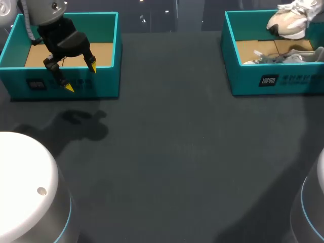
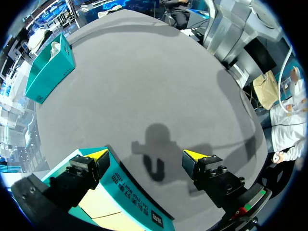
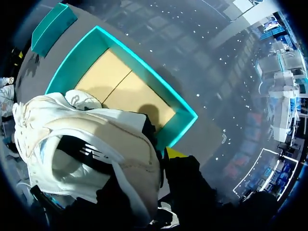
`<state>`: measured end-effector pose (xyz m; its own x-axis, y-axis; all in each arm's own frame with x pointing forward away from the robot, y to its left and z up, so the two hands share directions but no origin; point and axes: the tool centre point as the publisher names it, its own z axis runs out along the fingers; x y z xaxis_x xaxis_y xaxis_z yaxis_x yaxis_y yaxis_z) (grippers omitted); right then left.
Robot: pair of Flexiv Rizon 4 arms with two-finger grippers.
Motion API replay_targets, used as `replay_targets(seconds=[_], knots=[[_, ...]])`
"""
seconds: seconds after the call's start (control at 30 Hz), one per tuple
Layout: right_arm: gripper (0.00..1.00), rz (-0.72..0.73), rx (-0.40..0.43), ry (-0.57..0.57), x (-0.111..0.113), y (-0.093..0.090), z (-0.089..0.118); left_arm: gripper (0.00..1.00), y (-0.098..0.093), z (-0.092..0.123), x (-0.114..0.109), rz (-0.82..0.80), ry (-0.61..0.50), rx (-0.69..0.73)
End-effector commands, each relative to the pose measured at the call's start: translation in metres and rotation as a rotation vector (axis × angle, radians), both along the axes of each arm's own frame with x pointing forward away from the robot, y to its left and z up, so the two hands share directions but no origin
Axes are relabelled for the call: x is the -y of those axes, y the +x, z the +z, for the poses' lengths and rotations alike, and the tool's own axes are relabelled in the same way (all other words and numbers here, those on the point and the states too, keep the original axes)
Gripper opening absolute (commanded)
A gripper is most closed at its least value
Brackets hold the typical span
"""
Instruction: Take the shoe out of the shoebox, open the shoe tongue, remove and reinsert the insole, then place the shoe into the shoebox
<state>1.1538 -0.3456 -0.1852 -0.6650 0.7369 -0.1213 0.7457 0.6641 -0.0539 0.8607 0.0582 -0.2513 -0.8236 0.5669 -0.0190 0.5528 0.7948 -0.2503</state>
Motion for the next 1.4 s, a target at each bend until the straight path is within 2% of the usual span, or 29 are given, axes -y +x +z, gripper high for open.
replay_targets(seconds=[0.03, 0.1, 0.13, 0.53, 0.57, 0.7, 0.77, 1.0, 1.2, 1.4], knots=[[0.0, -0.18, 0.048, -0.04, -0.001, 0.002, -0.003, 1.0, -0.001, 0.0, -0.001, 0.0, 0.001, 0.001], [0.0, -0.233, 0.071, -0.042, 0.002, -0.001, -0.004, 1.0, -0.001, 0.0, -0.001, 0.0, 0.001, 0.001], [0.0, -0.23, 0.13, -0.02, 0.006, -0.003, -0.001, 1.0, -0.001, 0.0, -0.001, 0.0, 0.001, 0.001], [0.0, -0.23, 0.13, -0.02, 0.006, -0.003, -0.001, 1.0, -0.001, 0.0, -0.001, 0.0, 0.001, 0.001], [0.0, -0.271, 0.133, -0.037, 0.005, -0.003, -0.004, 1.0, -0.001, 0.0, -0.001, 0.0, 0.001, 0.001], [0.0, -0.376, 0.167, 0.016, 0.003, -0.009, -0.016, 1.0, -0.001, 0.0, -0.001, 0.0, 0.001, 0.001], [0.0, -0.448, 0.184, -0.009, 0.001, -0.013, -0.02, 1.0, -0.001, 0.0, -0.001, 0.0, 0.001, 0.001], [0.0, -0.551, 0.224, -0.005, 0.003, -0.019, -0.031, 1.0, -0.001, 0.0, -0.001, 0.0, 0.001, 0.001], [0.0, -0.589, 0.259, -0.023, 0.005, -0.02, -0.04, 1.0, -0.001, 0.0, -0.001, 0.0, 0.001, 0.001], [0.0, -0.615, 0.251, -0.048, 0.001, -0.013, -0.056, 1.0, -0.001, 0.0, -0.001, 0.0, 0.001, 0.001]])
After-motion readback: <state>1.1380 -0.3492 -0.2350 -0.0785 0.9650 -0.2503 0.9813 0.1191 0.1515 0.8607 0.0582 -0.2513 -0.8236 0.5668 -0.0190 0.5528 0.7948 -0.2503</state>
